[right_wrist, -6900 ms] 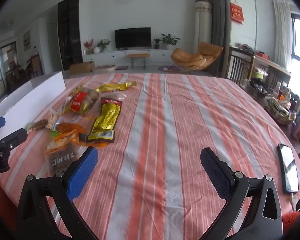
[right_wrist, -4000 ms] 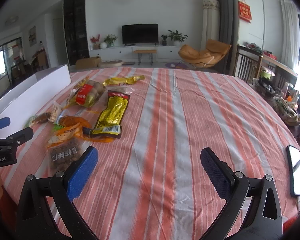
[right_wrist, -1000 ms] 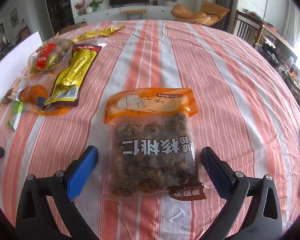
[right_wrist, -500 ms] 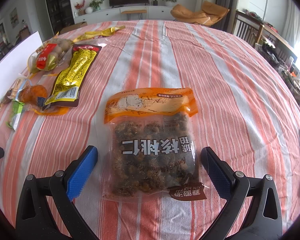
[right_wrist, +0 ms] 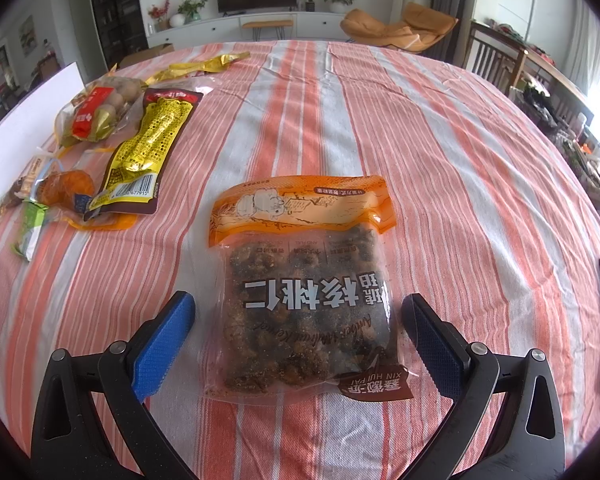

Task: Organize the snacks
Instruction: 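Grasp the green cracker pack with the left gripper while the right gripper holds the walnut bag, then carry both packs over the cardboard box and open both grippers to drop them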

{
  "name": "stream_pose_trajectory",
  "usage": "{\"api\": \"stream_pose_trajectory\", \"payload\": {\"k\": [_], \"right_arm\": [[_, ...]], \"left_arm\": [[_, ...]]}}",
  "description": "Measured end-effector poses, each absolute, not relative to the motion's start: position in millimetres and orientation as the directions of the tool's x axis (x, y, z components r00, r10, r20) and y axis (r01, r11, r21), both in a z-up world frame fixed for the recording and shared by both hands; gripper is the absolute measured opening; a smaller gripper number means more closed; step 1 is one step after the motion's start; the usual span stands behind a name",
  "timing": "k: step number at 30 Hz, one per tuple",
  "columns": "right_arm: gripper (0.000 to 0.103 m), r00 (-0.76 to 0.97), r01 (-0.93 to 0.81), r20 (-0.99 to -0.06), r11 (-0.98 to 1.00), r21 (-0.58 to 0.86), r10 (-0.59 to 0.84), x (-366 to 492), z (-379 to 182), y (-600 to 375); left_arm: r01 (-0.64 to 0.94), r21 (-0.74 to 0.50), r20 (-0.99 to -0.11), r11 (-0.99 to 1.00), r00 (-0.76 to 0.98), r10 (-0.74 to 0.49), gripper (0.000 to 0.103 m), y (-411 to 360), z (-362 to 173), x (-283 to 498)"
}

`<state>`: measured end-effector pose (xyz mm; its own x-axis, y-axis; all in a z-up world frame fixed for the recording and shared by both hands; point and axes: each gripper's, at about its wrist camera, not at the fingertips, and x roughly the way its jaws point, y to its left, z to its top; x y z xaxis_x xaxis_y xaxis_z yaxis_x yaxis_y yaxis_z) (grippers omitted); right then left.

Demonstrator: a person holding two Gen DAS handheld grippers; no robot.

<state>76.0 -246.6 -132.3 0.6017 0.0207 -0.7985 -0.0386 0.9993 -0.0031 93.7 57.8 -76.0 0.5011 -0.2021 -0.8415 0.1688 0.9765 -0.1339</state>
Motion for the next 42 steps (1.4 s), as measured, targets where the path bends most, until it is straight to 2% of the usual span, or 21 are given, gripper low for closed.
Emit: {"api": "stream_pose_trajectory", "payload": {"k": [1,2,3,4,5,7,8,12,19,20,21,22,27,30,33,36,42], "right_arm": [[0.103,0.602,-0.039,-0.798,0.999,-0.003,0.021,75,-132,-247],[0.103,0.602,-0.039,-0.798,0.999,-0.003,0.021,75,-132,-247],[0.103,0.602,-0.039,-0.798,0.999,-0.002,0.022,75,-132,-247],[0.103,0.602,-0.039,-0.798,0.999,-0.002,0.022,75,-132,-247],[0.103,0.602,-0.040,-0.798,0.999,-0.002,0.023,75,-132,-247],[0.103,0.602,-0.041,-0.798,0.999,-0.002,0.023,75,-132,-247],[0.103,0.602,-0.040,-0.798,0.999,-0.002,0.023,75,-132,-247],[0.103,0.601,-0.039,-0.799,0.999,-0.002,0.021,75,-132,-246],[0.101,0.565,-0.053,-0.825,0.999,0.005,0.034,77,-131,-246],[0.098,0.563,-0.060,-0.826,0.998,0.004,0.037,77,-131,-247],[0.079,0.564,-0.061,-0.825,0.998,0.004,0.038,77,-128,-248],[0.073,0.567,-0.059,-0.822,0.998,0.020,0.050,76,-123,-252],[0.070,0.561,-0.021,-0.813,0.984,0.176,0.157,69,-117,-272],[0.070,0.594,-0.009,-0.751,0.936,0.352,0.288,56,-100,-282],[0.070,0.622,-0.059,-0.688,0.899,0.435,0.374,52,-73,-271],[0.070,0.618,-0.168,-0.627,0.859,0.484,0.474,57,-35,-236],[0.071,0.485,-0.451,-0.534,0.721,0.526,0.693,84,35,-96]], "left_arm": [[0.180,-0.110,-0.851,0.978,0.492,-0.186,0.102,49,-79,106],[0.190,-0.103,-0.856,0.976,0.483,-0.184,0.097,42,-82,115],[0.199,-0.098,-0.862,0.975,0.472,-0.183,0.086,36,-85,120],[0.210,-0.086,-0.873,0.974,0.455,-0.176,0.080,30,-89,126],[0.221,-0.071,-0.885,0.973,0.435,-0.164,0.067,24,-95,129],[0.241,-0.003,-0.872,0.971,0.474,-0.120,0.056,16,-97,124],[0.244,-0.017,-0.869,0.970,0.476,-0.135,0.050,17,-96,121],[0.212,-0.045,-0.860,0.976,0.489,-0.145,0.049,27,-94,109],[0.205,-0.154,-0.838,0.966,0.491,-0.238,0.049,52,-82,72],[0.207,-0.168,-0.834,0.964,0.491,-0.251,0.049,55,-79,69],[0.208,-0.183,-0.828,0.961,0.494,-0.265,0.049,58,-74,67],[0.209,-0.199,-0.820,0.957,0.500,-0.280,0.049,62,-68,64],[0.205,-0.274,-0.771,0.940,0.536,-0.342,0.049,87,-33,58],[0.192,-0.308,-0.738,0.932,0.570,-0.361,0.049,116,-5,55],[0.155,-0.311,-0.725,0.938,0.599,-0.339,0.049,157,18,57],[0.065,-0.276,-0.733,0.959,0.631,-0.254,0.049,208,32,63],[-0.130,-0.233,-0.745,0.964,0.660,-0.091,0.049,317,40,61]]}}
